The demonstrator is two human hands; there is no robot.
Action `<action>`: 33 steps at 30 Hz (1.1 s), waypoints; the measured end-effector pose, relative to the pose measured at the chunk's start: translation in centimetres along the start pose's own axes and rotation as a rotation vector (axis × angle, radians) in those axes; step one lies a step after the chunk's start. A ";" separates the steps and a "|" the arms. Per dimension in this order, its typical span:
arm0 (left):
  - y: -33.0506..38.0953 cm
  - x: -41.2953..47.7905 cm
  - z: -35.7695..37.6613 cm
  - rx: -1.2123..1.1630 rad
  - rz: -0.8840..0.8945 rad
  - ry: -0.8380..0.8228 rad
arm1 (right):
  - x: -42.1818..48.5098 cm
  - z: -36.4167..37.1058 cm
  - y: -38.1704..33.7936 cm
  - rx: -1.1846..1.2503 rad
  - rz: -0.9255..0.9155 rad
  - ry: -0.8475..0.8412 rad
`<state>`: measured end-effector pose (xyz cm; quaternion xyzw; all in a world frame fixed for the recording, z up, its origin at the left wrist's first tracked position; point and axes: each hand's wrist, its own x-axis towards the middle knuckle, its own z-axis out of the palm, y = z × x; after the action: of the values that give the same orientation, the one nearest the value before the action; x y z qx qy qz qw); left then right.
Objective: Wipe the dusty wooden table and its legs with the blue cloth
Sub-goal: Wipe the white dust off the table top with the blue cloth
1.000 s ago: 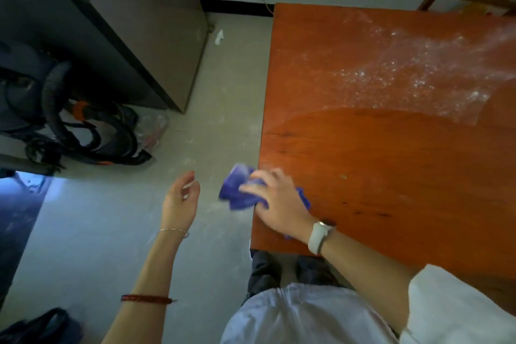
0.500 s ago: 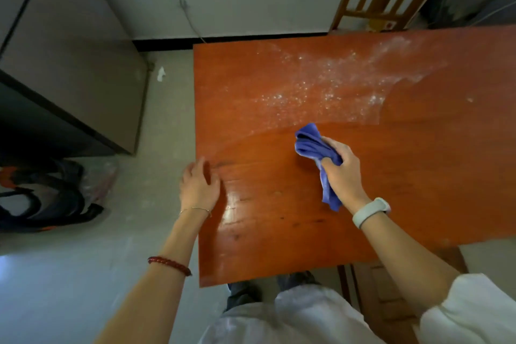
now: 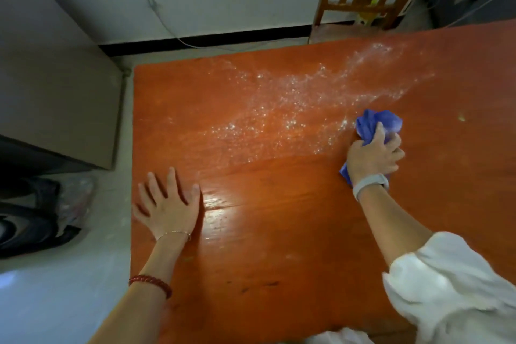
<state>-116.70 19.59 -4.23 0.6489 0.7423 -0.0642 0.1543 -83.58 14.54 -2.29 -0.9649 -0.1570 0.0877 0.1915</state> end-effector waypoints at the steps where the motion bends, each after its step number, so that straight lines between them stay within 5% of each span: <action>1: 0.0 0.0 -0.1 0.006 -0.001 -0.001 | -1.3 0.9 -1.2 -0.039 -0.065 -0.023; 5: 0.1 -0.1 -0.3 0.000 -0.006 0.011 | -9.4 4.4 -6.1 0.193 -0.630 -0.345; 7: 0.0 -0.1 -0.3 -0.001 -0.010 0.005 | -10.7 4.3 -6.9 0.382 -0.720 -0.534; 12: 0.0 0.0 -0.1 0.022 -0.015 0.028 | -3.0 2.5 -5.1 0.332 -0.411 -0.094; 17: -0.2 -0.1 -0.5 0.021 -0.004 0.005 | -1.0 3.4 -6.5 0.036 -0.186 -0.039; 19: -0.6 0.1 -0.7 0.026 0.011 -0.009 | -5.0 5.5 -8.8 0.007 -0.359 -0.108; 22: -1.7 0.3 -1.3 -0.030 0.058 -0.030 | -13.6 8.0 -11.5 0.080 -0.854 -0.258; 24: -2.9 0.1 -2.0 -0.136 0.077 0.005 | -17.0 8.1 -12.6 0.161 -1.019 -0.487; 26: -4.6 -0.5 -2.4 -0.190 0.077 0.049 | -16.8 7.3 -12.6 0.258 -0.973 -0.565; 33: -8.5 -3.4 -1.5 -0.263 -0.012 -0.122 | -11.1 4.9 -9.5 0.111 -0.403 -0.136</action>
<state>-124.89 15.56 -2.66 0.6134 0.7374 -0.0067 0.2827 -97.66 20.81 -1.80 -0.8938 -0.3540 0.1212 0.2471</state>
